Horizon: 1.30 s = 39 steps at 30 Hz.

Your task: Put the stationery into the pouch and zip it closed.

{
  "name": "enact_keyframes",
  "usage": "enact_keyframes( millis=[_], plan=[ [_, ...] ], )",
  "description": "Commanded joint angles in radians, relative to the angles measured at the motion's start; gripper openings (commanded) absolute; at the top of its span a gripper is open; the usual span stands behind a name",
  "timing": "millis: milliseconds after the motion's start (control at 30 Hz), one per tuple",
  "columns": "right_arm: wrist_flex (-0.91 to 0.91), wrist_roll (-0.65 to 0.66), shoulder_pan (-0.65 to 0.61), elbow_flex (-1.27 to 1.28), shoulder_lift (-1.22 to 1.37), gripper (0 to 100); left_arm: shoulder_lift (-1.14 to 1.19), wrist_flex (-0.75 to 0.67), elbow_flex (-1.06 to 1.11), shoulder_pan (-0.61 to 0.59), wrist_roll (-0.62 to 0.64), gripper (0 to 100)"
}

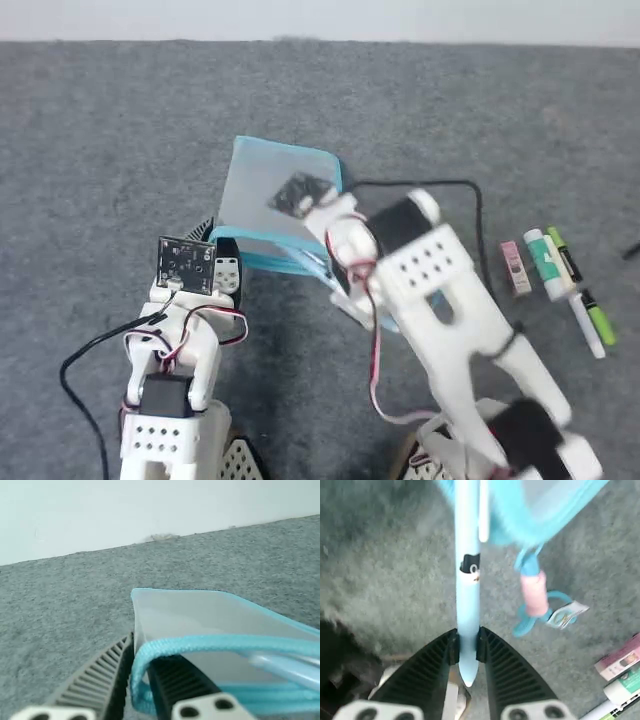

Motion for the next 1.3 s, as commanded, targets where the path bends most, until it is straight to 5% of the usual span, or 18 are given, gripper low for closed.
enact_keyframes(
  millis=[0,467,633,833,967,1267],
  plan=[
    [0.045,-0.055,-0.002,-0.176,0.099,0.6,-0.009,-0.031,-0.002,0.043,0.002,1],
    [0.042,-0.140,0.044,-0.466,0.225,0.6,-0.015,0.021,0.044,0.273,-0.055,1],
    [0.042,-0.140,0.015,-0.466,0.214,1.5,-0.015,0.020,0.042,0.265,-0.055,1],
    [0.042,-0.104,-0.065,-0.468,0.150,19.7,-0.015,0.008,0.041,0.206,-0.055,1],
    [0.044,-0.077,-0.079,-0.466,0.073,22.2,-0.015,0.003,0.042,0.195,-0.055,1],
    [0.045,-0.069,0.154,-0.427,-0.085,20.4,-0.015,0.006,0.021,0.123,-0.048,1]
  ],
)
